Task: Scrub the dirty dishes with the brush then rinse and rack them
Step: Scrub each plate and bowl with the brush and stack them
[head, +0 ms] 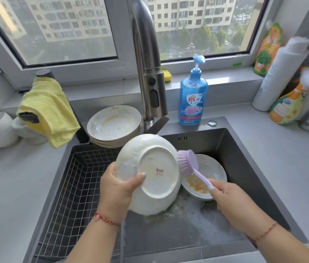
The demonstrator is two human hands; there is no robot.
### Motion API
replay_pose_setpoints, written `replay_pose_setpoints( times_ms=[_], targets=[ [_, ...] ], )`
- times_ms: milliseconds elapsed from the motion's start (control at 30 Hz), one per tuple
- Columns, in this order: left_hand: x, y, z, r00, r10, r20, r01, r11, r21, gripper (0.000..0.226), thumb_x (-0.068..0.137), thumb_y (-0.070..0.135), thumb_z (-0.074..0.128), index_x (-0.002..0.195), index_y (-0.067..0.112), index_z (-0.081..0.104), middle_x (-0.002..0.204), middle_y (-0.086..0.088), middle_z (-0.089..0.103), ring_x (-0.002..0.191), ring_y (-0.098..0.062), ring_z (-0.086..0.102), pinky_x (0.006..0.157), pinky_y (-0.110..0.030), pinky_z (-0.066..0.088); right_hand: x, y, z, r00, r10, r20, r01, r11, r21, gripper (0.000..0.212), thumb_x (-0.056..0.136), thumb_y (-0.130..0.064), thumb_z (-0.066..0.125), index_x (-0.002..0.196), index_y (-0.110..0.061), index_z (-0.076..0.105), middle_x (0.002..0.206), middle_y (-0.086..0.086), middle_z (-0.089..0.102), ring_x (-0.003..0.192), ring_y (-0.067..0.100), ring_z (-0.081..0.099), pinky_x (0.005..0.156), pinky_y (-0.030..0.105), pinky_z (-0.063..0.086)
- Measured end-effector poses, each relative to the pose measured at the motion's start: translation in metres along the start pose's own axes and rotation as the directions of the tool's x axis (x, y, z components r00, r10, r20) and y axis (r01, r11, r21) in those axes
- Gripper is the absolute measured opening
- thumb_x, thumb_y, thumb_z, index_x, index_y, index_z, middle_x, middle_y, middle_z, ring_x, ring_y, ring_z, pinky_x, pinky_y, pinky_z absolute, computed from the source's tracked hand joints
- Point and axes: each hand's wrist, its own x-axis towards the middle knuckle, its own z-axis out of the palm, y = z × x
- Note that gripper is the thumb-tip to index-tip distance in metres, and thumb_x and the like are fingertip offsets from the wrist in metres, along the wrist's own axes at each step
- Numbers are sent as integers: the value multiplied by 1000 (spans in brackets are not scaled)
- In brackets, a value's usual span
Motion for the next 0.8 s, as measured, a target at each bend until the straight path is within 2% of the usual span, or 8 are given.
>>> replay_pose_setpoints(
  times_ms=[100,200,300,400,467,567,700,800],
  targets=[
    [5,-1,-4,996,-87,-34,80,980,-182,81,38,24,91,111,8,61,108,-16,71,98,-37,70,81,-57,57,-2,3,2,998,57,24,-58,996,60,28,101,-23,37,109,-26,64,53,-2,26,39,9,23,41,19,19],
    [7,-1,-3,989,-137,-53,116,950,-289,84,44,17,92,120,3,59,113,-22,69,102,-41,68,84,-61,55,-7,4,4,997,-72,-28,69,992,-105,29,100,-24,35,117,-18,58,46,-10,29,39,7,24,40,21,22],
    [9,-2,4,980,-152,-128,114,958,-261,60,58,1,89,112,4,61,108,-20,70,98,-39,69,82,-59,57,-17,-4,7,973,-212,-95,176,939,-296,33,101,-32,34,130,-40,47,68,-5,61,54,9,51,53,26,42],
    [8,-2,12,976,-141,-169,110,978,-178,40,68,-8,81,98,10,61,99,-16,70,92,-37,70,79,-52,59,-17,-15,12,944,-307,-118,244,893,-378,45,101,-36,33,143,-49,26,68,-5,58,56,9,50,54,23,40],
    [7,-3,16,977,-123,-171,100,985,-140,38,69,-8,81,93,12,61,95,-13,70,90,-36,70,75,-48,60,-17,-26,20,931,-358,-70,297,855,-425,49,101,-37,31,145,-52,14,65,-5,54,54,9,48,52,23,38],
    [6,-1,18,979,-139,-151,114,981,-159,38,69,-8,81,95,11,61,96,-14,71,89,-35,70,76,-53,59,-12,-32,32,919,-391,-47,320,811,-490,55,102,-35,27,140,-58,-5,79,2,65,69,18,59,59,30,44],
    [8,2,11,974,-126,-190,97,983,-154,37,69,-7,82,94,11,61,95,-13,71,89,-33,70,76,-49,60,-8,-15,27,935,-350,-52,275,812,-516,46,102,-37,28,145,-49,17,67,-3,54,55,14,47,46,24,29],
    [11,1,4,970,-124,-207,97,986,-136,38,68,-5,83,94,13,61,97,-12,70,89,-31,70,77,-52,59,-25,-16,33,942,-332,57,319,826,-465,40,101,-37,30,140,-45,27,64,-2,48,62,16,49,50,25,30]
  ],
)
